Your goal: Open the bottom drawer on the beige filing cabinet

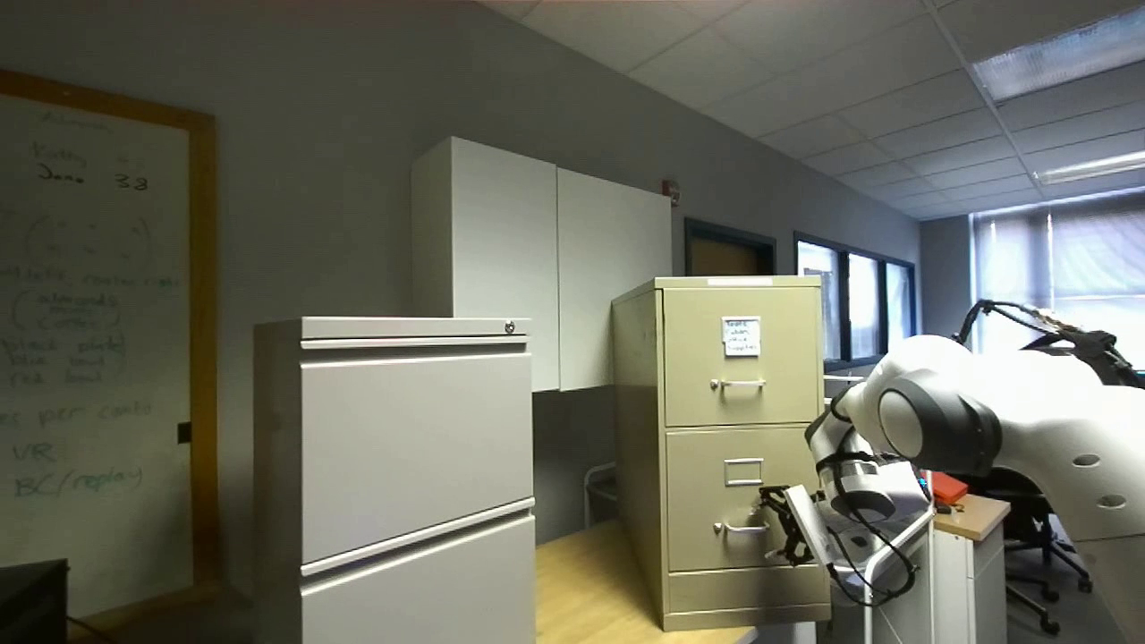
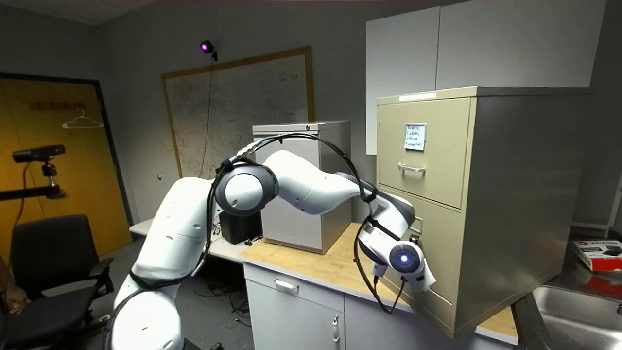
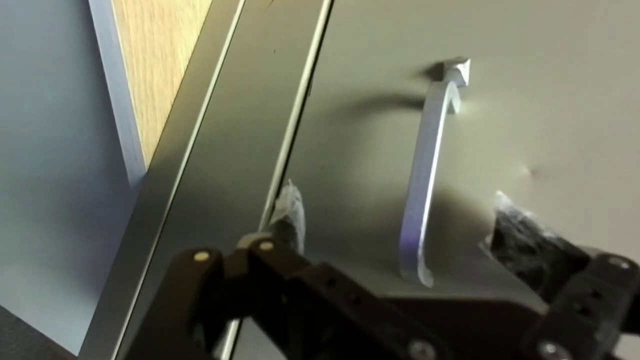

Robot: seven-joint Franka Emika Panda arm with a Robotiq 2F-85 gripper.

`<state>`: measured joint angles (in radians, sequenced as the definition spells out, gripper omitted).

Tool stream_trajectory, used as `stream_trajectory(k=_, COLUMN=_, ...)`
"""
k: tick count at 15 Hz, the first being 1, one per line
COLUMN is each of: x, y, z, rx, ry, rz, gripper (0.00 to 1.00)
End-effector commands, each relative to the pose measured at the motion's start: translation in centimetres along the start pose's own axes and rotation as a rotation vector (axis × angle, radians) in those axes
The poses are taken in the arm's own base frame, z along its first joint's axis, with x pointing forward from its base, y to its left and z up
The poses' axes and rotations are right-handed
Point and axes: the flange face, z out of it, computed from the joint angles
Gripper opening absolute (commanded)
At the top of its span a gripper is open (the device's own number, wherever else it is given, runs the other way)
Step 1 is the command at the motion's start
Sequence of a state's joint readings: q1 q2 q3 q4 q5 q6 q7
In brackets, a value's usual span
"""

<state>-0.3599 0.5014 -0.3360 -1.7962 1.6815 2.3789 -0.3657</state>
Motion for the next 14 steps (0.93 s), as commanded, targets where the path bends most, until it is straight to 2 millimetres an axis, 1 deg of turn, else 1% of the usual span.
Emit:
stream_trajectory(k=1, x=0.8, y=-1.6, z=1.7, rx=-0.022, ry=-0.005, rz=-0.007, gripper=1.0)
stream_trajectory(k=2, x=0.7, y=-1.6, z=2.3, rx=-0.032, ry=-0.015, rz=-0.009, gripper=0.9)
stream_trajectory(k=3, x=0.7, y=-1.6, z=2.8, rx=-0.04, ry=-0.021, rz=-0.014, gripper=0.75)
stream_trajectory(k=6, x=-0.3, y=-0.9, z=4.2, rx=-0.074, ry=-0.054, rz=-0.032, gripper=0.52)
stream_trajectory(k=7, x=-0.8, y=-0.6, z=4.6, rx=-0.084, ry=-0.065, rz=-0.033, gripper=0.42)
stream_trajectory(k=8, x=-1.3, y=-0.2, z=5.1, rx=-0.087, ry=-0.076, rz=-0.031, gripper=0.35)
stream_trajectory(k=11, x=-1.8, y=-0.2, z=5.1, rx=-0.088, ry=-0.092, rz=-0.038, gripper=0.16)
stream_trajectory(k=12, x=-2.0, y=-0.4, z=5.1, rx=-0.091, ry=-0.107, rz=-0.047, gripper=0.11)
stream_trajectory(k=14, x=-2.4, y=-1.1, z=4.9, rx=-0.106, ry=-0.143, rz=-0.079, gripper=0.06)
